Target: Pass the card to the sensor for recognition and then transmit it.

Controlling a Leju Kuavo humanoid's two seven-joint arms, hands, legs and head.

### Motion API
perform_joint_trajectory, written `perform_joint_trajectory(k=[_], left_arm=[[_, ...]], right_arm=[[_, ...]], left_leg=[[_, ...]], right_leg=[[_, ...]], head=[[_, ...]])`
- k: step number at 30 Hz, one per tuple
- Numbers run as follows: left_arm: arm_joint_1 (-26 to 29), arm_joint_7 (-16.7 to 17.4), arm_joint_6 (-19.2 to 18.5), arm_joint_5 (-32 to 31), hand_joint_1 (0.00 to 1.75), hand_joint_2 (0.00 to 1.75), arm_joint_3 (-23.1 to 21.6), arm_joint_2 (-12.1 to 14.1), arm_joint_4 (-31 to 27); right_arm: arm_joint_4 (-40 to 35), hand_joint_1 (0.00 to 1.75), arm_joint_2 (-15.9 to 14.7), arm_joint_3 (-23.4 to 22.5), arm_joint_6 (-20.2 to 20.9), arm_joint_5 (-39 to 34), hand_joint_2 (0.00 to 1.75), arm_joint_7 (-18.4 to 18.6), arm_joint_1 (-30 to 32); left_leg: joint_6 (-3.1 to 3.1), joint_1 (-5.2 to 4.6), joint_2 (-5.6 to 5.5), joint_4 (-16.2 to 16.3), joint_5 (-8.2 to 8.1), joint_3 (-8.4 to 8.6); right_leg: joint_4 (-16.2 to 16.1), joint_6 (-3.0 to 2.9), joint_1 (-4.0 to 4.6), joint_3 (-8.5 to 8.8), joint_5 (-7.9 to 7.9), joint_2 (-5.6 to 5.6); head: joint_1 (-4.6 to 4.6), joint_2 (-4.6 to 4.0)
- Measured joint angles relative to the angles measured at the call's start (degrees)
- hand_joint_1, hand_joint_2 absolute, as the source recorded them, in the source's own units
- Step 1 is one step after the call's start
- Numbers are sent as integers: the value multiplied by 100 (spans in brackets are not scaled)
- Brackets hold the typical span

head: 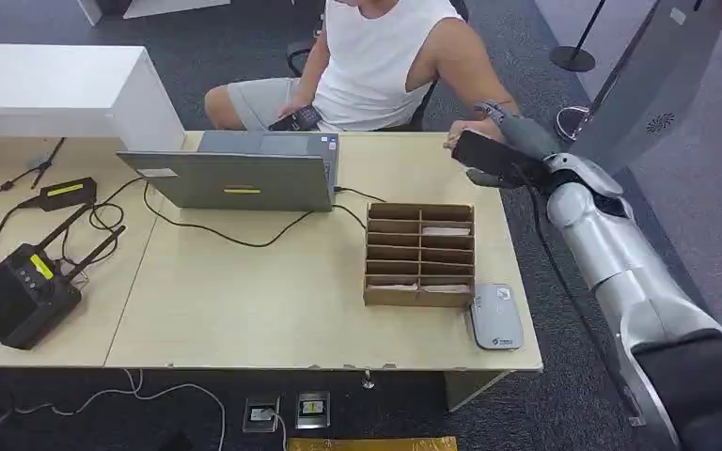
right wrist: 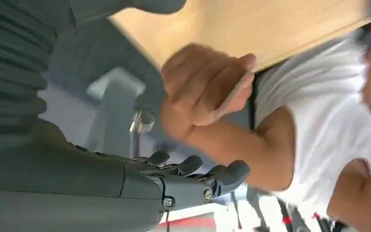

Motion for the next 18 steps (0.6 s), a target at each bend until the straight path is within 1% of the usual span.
perform_joint_trajectory(k=[1,2,3,4,5,7,11,18], left_arm=[[47,-50,31,65,0,0,0,13,2],[109,-113,72,137,0,0,4,28,2],[169,-162,94,175,0,0,9,37,2],[226,-210,116,216,0,0,11,61,2],[264,-242,131,223,0,0,13,70,2],[333,-260,157,240,0,0,13,101,2],[389,-260,186,253,0,0,13,125,2],[393,-260,186,253,0,0,13,127,2]], right_arm=[[-339,0,-67,-132,612,-1061,175,63,174],[-749,0,-144,-281,1059,-2022,175,220,415],[-1153,0,-210,-411,1300,-2673,175,372,636],[-1637,0,-268,-533,1406,-3194,175,526,828],[-1962,0,-323,-615,1421,-3342,175,631,940],[-2370,0,-426,-732,1362,-3177,175,675,1052],[-2964,0,-579,-876,1275,-3101,175,546,1343],[-3483,0,-734,-1029,1281,-3125,175,525,1512]], left_leg=[[0,2,0,0,-1,3],[-1,2,0,0,-2,3],[-1,2,1,0,-4,0],[0,1,3,0,-6,-2],[-1,1,4,-1,-7,-5],[-2,3,4,-1,-8,-3],[-3,3,5,-2,-7,-3],[-2,3,6,-1,-3,0]], right_leg=[[-1,0,2,4,0,0],[-2,0,2,4,0,2],[-2,0,2,1,0,2],[-3,0,1,-2,-1,6],[-3,-1,1,-6,-2,7],[-4,-2,3,-6,-3,7],[-5,-1,3,-4,-2,6],[-4,-2,3,-1,3,7]], head=[[0,0],[7,0],[-2,0],[0,0],[2,0],[2,0],[0,0],[2,0]])
